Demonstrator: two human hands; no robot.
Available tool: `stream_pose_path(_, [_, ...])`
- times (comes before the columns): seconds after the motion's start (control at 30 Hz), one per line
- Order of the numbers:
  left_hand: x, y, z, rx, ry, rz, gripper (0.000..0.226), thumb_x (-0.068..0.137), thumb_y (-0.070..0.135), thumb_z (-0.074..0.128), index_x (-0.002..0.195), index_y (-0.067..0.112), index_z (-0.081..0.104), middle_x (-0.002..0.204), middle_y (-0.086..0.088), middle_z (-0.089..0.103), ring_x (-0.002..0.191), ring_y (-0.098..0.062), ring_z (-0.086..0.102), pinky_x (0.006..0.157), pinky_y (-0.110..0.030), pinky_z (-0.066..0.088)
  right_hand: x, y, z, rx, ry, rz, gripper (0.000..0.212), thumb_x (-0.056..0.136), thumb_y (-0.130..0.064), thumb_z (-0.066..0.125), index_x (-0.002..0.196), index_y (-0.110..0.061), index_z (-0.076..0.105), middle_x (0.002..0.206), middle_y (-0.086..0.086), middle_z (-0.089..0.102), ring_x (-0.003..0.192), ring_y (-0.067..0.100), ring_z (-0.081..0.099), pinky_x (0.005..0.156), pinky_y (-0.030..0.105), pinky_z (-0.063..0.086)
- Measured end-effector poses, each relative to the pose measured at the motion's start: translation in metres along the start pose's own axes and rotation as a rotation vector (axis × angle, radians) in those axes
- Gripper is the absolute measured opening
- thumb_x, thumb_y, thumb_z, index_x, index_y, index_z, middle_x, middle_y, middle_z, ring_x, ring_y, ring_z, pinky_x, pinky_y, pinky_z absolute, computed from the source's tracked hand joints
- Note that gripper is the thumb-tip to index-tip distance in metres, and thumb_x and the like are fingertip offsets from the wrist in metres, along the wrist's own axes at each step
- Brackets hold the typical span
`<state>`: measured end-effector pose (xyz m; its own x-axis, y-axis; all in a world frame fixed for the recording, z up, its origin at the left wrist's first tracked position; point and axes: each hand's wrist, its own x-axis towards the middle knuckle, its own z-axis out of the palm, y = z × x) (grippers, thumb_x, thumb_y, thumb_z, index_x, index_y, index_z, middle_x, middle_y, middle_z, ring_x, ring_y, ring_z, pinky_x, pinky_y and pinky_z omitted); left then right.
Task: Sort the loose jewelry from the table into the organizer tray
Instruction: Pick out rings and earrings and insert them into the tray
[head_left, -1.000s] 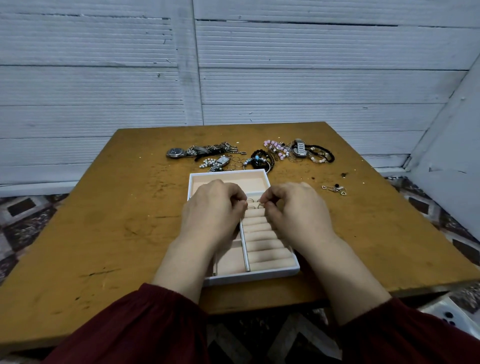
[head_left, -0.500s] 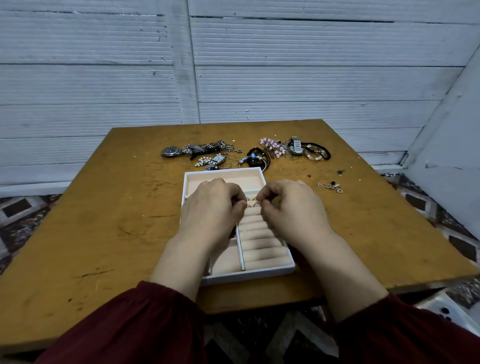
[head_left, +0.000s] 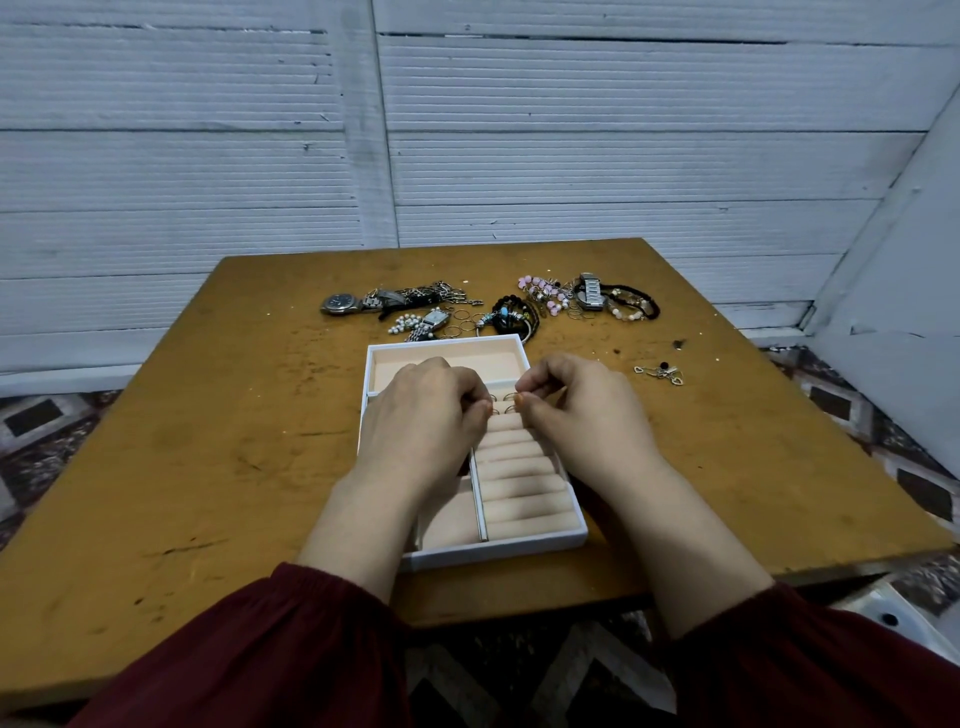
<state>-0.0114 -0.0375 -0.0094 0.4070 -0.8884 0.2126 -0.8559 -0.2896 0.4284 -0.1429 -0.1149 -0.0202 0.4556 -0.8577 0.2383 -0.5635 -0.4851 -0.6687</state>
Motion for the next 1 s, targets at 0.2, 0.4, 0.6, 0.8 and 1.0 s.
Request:
stream_pose_path(0.2, [0.001, -0.001, 0.000, 0.003, -0.006, 0.001, 0.015, 0.092, 0.036, 0.053, 0.094, 0.031, 0.068, 0.099, 0.004, 0.058, 0.103, -0.019, 0.052, 0.074, -0.035, 0.044, 0.000, 0.000, 0.000, -0.007, -0.003, 0.000, 0.009, 0.083, -0.022, 0.065, 0.079, -0.029, 0.062, 0.076, -0.010, 0.068, 0.072, 0.011, 0.064, 0.069, 0.035, 0.055])
stream_pose_path(0.4, [0.001, -0.001, 0.000, -0.016, -0.021, -0.010, 0.014, 0.093, 0.036, 0.053, 0.093, 0.031, 0.066, 0.097, 0.005, 0.056, 0.103, -0.019, 0.052, 0.074, -0.035, 0.044, 0.000, -0.001, 0.000, -0.031, -0.002, 0.001, 0.007, 0.084, -0.024, 0.064, 0.080, -0.029, 0.063, 0.077, -0.011, 0.067, 0.074, 0.009, 0.063, 0.070, 0.034, 0.054])
stream_pose_path(0.6, [0.002, -0.005, 0.002, -0.061, -0.013, -0.010, 0.010, 0.090, 0.037, 0.056, 0.087, 0.034, 0.066, 0.091, 0.009, 0.056, 0.097, -0.017, 0.054, 0.074, -0.035, 0.046, 0.000, 0.002, 0.000, 0.036, -0.007, 0.014, 0.006, 0.084, -0.023, 0.064, 0.081, -0.028, 0.064, 0.076, -0.010, 0.068, 0.075, 0.010, 0.065, 0.071, 0.037, 0.055])
stream_pose_path(0.8, [0.004, -0.005, 0.002, -0.357, 0.177, -0.021, 0.010, 0.093, 0.030, 0.053, 0.097, 0.030, 0.063, 0.090, 0.009, 0.063, 0.089, -0.016, 0.058, 0.076, -0.039, 0.050, 0.004, 0.006, -0.006, 0.176, 0.186, -0.021, 0.011, 0.085, -0.020, 0.063, 0.088, -0.031, 0.061, 0.094, -0.007, 0.065, 0.074, 0.009, 0.059, 0.071, 0.033, 0.052])
stream_pose_path(1.0, [0.003, 0.005, -0.001, -0.520, 0.310, 0.009, 0.012, 0.094, 0.026, 0.053, 0.094, 0.027, 0.065, 0.084, 0.011, 0.064, 0.070, -0.007, 0.052, 0.063, -0.027, 0.038, 0.001, 0.011, -0.023, 0.353, 0.442, -0.045, 0.017, 0.081, -0.019, 0.057, 0.090, -0.032, 0.061, 0.096, -0.005, 0.063, 0.067, 0.005, 0.054, 0.066, 0.027, 0.047])
